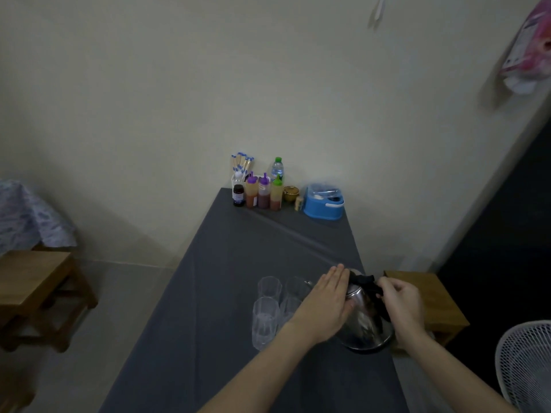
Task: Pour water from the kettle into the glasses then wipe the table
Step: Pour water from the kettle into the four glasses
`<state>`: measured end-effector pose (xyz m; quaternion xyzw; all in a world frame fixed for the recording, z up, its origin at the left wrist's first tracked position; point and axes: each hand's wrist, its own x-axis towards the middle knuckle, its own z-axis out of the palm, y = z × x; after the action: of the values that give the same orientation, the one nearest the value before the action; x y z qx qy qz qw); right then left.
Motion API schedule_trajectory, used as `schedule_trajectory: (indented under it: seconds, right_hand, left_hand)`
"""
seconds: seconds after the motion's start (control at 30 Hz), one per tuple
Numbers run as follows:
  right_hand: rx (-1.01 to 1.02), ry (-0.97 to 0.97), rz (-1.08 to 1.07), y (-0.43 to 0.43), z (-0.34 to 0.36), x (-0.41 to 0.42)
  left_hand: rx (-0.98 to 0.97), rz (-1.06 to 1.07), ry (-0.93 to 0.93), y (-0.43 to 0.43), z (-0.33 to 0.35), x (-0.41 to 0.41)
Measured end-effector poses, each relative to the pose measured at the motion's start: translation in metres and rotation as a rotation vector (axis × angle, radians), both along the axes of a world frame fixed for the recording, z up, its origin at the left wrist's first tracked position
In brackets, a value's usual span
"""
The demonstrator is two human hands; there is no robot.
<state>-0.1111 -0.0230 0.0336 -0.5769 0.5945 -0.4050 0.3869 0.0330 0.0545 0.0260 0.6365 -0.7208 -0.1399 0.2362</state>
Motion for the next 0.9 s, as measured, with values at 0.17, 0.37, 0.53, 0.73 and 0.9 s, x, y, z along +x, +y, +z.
schedule_trajectory:
  seconds: [0.17,0.37,0.53,0.73,0.9]
  right_hand:
    - [-0.175,0.222,0.095,-0.013,0.02,0.006]
    - [-0.237,0.407,0.151,-0.028,0.031,0.015]
    - [-0.238,0.46,0.205,-0.034,0.04,0.022]
    - [-0.268,0.562,0.244,-0.038,0.051,0.032]
    - [-0.278,0.605,0.269,-0.038,0.061,0.041]
  left_hand:
    - [0.031,0.03,0.112,-0.013,-0.004,0.0]
    - [0.064,0.055,0.26,-0.021,-0.008,0.002]
    - [0.073,0.058,0.329,-0.022,-0.007,0.004]
    - [0.076,0.111,0.388,-0.023,-0.007,0.005]
    - [0.054,0.143,0.433,-0.025,-0.005,0.008]
